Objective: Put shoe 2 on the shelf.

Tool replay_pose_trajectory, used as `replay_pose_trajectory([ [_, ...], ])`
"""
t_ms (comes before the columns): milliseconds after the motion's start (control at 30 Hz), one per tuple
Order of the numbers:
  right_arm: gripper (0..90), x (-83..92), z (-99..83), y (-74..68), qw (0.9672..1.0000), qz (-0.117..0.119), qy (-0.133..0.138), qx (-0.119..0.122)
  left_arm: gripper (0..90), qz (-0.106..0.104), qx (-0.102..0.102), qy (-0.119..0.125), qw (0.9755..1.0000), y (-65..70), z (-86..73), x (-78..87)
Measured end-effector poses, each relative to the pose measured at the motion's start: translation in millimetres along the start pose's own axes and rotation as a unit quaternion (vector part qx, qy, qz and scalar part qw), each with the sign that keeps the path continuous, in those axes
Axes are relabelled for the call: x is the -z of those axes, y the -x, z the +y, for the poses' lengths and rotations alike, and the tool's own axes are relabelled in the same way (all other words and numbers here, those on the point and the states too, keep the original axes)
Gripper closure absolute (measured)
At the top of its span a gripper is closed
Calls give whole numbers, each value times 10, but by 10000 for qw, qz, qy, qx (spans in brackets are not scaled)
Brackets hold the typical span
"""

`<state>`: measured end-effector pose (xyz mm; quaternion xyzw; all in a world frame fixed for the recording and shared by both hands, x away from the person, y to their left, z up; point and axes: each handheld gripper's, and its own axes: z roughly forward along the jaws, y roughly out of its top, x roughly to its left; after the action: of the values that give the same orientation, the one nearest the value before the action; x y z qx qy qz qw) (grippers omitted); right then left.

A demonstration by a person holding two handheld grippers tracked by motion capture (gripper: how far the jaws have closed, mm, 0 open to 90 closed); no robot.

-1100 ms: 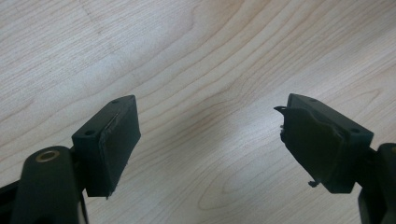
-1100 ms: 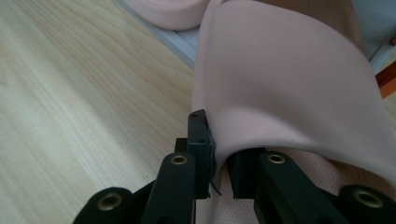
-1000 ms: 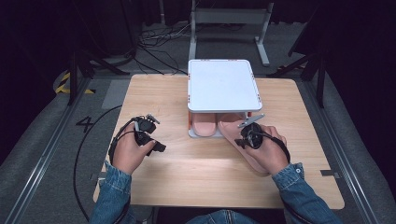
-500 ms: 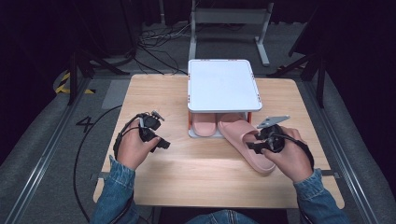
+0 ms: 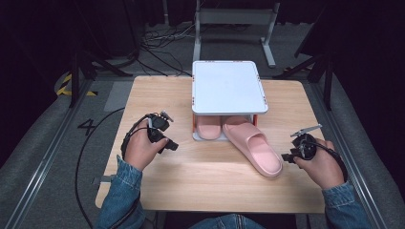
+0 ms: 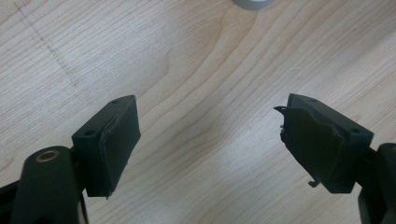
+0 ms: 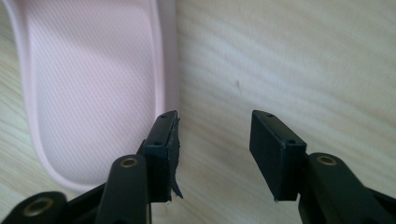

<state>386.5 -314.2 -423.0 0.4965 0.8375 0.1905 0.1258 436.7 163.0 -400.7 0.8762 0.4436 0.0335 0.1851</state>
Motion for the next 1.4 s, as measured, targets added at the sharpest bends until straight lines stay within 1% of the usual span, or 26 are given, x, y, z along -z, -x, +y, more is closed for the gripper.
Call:
replay_pose_trajectory([
  [100,557,-66,-74,-15,9996,52,-273,-11,197,38,-24,12,10000,-2,-7,13],
  [133,564,-86,-95,-32,9993,71,-364,3,198,-9,-6,12,10000,1,-11,11],
  [167,586,-102,-112,-50,9991,108,-421,26,197,-4,3,19,10000,0,-14,14],
  [367,593,-98,-139,-192,9982,424,-408,136,197,8,9,23,10000,-5,-19,18],
  [433,595,-98,-130,-278,9971,623,-383,213,197,4,7,13,10000,-2,-18,10],
  [533,602,-116,-96,-413,9960,733,-327,380,197,8,1,7,10000,2,-18,6],
  [567,602,-116,-96,-413,9960,733,-327,380,197,11,-9,7,10000,2,-19,5],
  [600,602,-122,-83,-459,9955,794,-323,404,197,6,1,6,10000,3,-20,4],
  [633,602,-143,-57,-547,9946,887,-267,471,197,12,9,-11,10000,3,-25,6],
  [667,604,-148,-47,-577,9942,927,-249,496,197,72,-12,-13,10000,-1,-30,12],
  [700,604,-148,-47,-577,9942,927,-249,496,197,72,-12,-13,10000,-1,-30,12],
  [733,614,-152,-29,-647,9933,967,-217,596,197,17,25,-3,10000,0,-37,10],
  [800,627,-146,-28,-666,9933,950,-241,606,197,20,43,2,10000,-6,-49,20],
  [833,655,-123,-43,-706,9935,902,-455,525,197,28,41,6,10000,-13,-57,26],
  [867,676,-106,-54,-736,9930,904,-570,494,197,28,41,6,10000,-13,-57,26],
  [900,676,-106,-54,-736,9930,904,-570,494,197,27,51,9,10000,-14,-60,28],
  [933,696,-88,-64,-783,9923,950,-630,476,197,26,55,15,10000,-15,-62,29],
  [967,705,-71,-70,-832,9908,1061,-703,464,197,25,51,13,10000,-16,-65,29],
  [1067,745,-55,-83,-995,9849,1387,-938,429,198,44,65,10,10000,-15,-86,36],
  [1167,805,-74,-75,-1091,9827,1458,-1064,422,197,38,129,17,9999,-21,-109,45],
  [1200,826,-89,-72,-1114,9817,1487,-1110,421,198,50,104,9,9999,-26,-116,45],
  [1233,850,-103,-66,-1128,9808,1510,-1163,422,197,47,125,6,9999,-25,-126,44],
  [1267,850,-103,-66,-1128,9808,1510,-1163,422,198,47,125,6,9999,-25,-126,44],
  [1333,883,-144,-46,-1144,9790,1611,-1193,375,198,51,135,-4,9999,-33,-151,50],
  [1367,888,-157,-31,-1138,9792,1607,-1186,365,197,86,161,4,9998,-35,-166,55],
  [1400,893,-170,-18,-1131,9802,1567,-1153,360,198,120,144,-4,9998,-47,-182,62],
])
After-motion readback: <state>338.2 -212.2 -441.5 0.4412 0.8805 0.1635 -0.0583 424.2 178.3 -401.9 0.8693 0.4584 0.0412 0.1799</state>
